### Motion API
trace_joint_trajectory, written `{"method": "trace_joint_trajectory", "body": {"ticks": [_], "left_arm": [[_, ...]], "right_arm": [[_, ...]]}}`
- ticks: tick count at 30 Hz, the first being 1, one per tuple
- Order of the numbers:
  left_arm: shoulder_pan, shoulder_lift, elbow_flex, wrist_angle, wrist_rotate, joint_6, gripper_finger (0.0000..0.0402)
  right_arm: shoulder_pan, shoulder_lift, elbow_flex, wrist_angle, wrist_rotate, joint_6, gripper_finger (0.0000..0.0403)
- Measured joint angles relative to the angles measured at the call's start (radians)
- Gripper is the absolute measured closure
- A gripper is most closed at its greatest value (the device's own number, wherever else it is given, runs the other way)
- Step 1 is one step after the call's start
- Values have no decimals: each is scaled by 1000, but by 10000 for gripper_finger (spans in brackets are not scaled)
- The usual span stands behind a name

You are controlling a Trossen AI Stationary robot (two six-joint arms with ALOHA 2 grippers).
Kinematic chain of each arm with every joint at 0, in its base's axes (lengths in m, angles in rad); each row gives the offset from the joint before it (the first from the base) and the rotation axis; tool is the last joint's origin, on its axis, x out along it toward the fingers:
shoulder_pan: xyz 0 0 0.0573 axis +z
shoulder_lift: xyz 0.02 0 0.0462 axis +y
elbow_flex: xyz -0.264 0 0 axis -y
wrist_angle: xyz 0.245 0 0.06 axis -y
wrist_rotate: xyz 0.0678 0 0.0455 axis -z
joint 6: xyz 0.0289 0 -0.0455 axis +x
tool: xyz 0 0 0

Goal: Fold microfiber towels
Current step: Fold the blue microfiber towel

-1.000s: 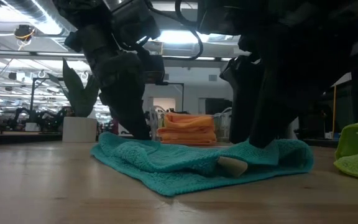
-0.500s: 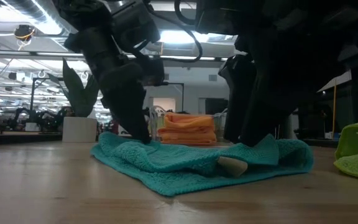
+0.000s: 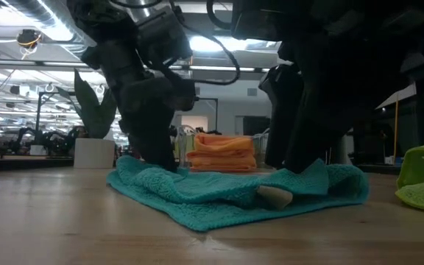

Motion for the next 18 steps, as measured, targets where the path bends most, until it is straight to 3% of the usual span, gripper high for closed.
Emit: {"method": "trace_joint_trajectory", "body": {"ticks": [9, 18], "left_arm": [[-42, 3, 0, 7, 59, 107, 212], [-75, 4, 0, 101, 46, 194, 212]], "right_arm": [[0, 0, 0, -2, 0, 0, 183], [0, 0, 0, -3, 0, 0, 183]]}}
